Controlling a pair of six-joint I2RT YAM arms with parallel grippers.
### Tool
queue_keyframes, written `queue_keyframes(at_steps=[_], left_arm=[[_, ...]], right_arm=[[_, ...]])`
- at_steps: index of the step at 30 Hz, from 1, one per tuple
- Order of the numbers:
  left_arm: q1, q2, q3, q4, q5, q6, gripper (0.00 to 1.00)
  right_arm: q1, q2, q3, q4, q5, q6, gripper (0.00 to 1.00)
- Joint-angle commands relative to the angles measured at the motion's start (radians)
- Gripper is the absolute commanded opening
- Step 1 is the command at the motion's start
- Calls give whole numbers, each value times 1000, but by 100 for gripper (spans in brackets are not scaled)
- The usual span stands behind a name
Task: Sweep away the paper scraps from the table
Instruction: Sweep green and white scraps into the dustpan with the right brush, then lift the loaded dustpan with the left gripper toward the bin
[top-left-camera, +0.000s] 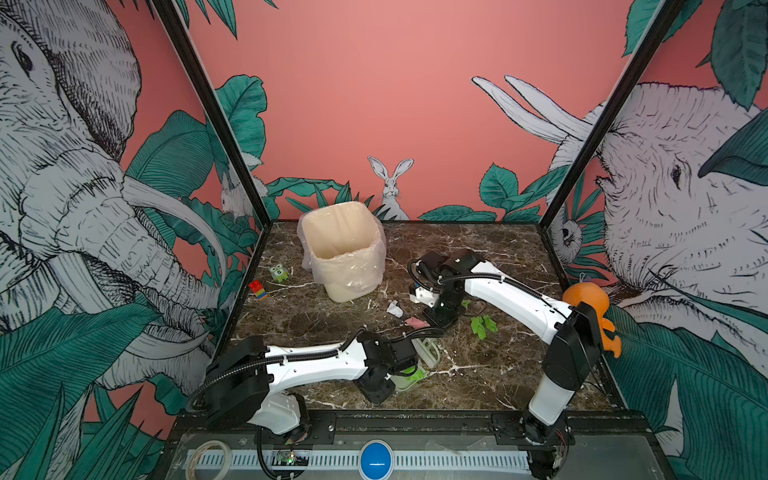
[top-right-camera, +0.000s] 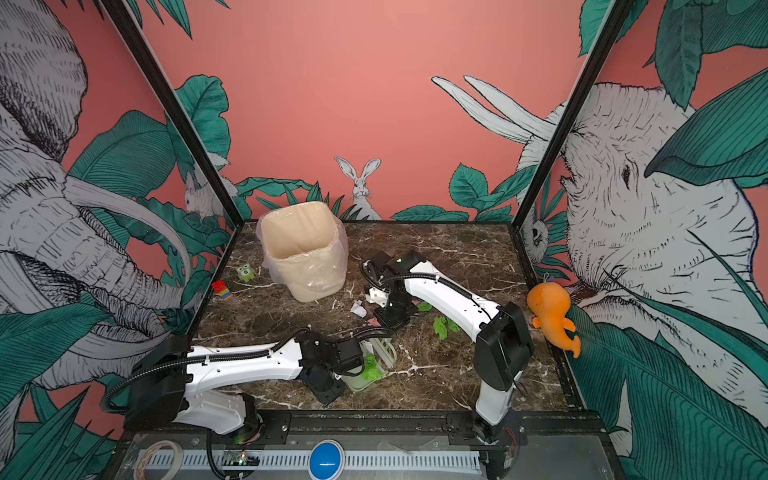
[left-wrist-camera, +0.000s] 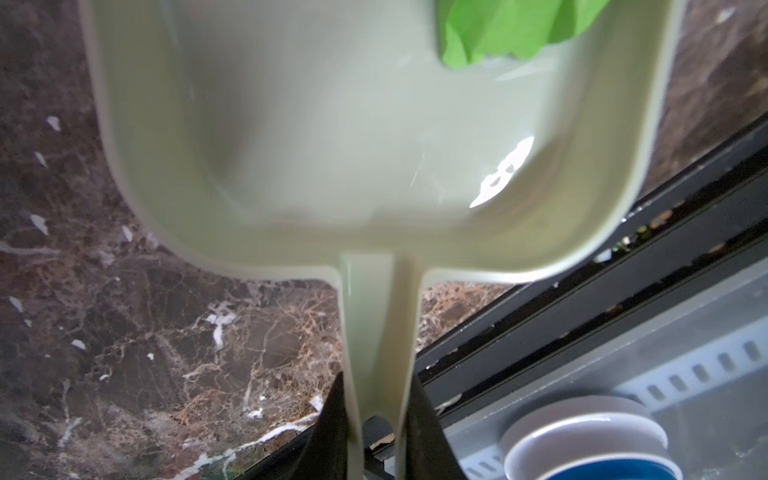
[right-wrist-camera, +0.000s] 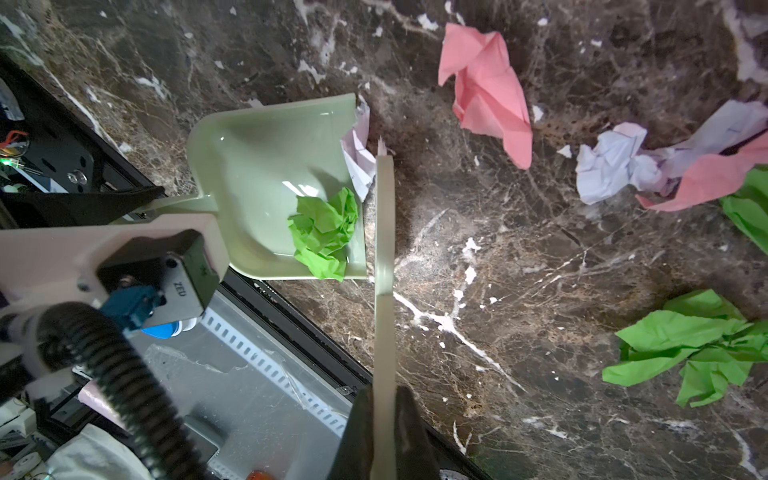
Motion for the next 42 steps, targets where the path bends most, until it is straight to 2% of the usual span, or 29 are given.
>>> queue_keyframes(at_steps=[1,6,13,19,24,33,42], left_arm=[[8,-30,-21,-2,5,-17,0],[9,-29,-22,-2,6,-16,0],[8,-30,-22,-1,6,-17,0],[8,-29,-21,-1,6,-18,0],[8,-31,-22,-3,5,-19,0],[8,-56,-24,-7,-20,-24,0],[8,-81,-41,17,-50,-32,0]], right_arm=[[-3,-4,31,-29,52,-4,0],[-4,49,63,-23,89,-8,0],[30,73,57,-37,30,-23,0],[68,31,30,-1,-89,-7,0],[94,9,47,9,-133,14,0],[59,-36,59,-60,47,35,0],[-9,-128,14,-29,70,56,0]])
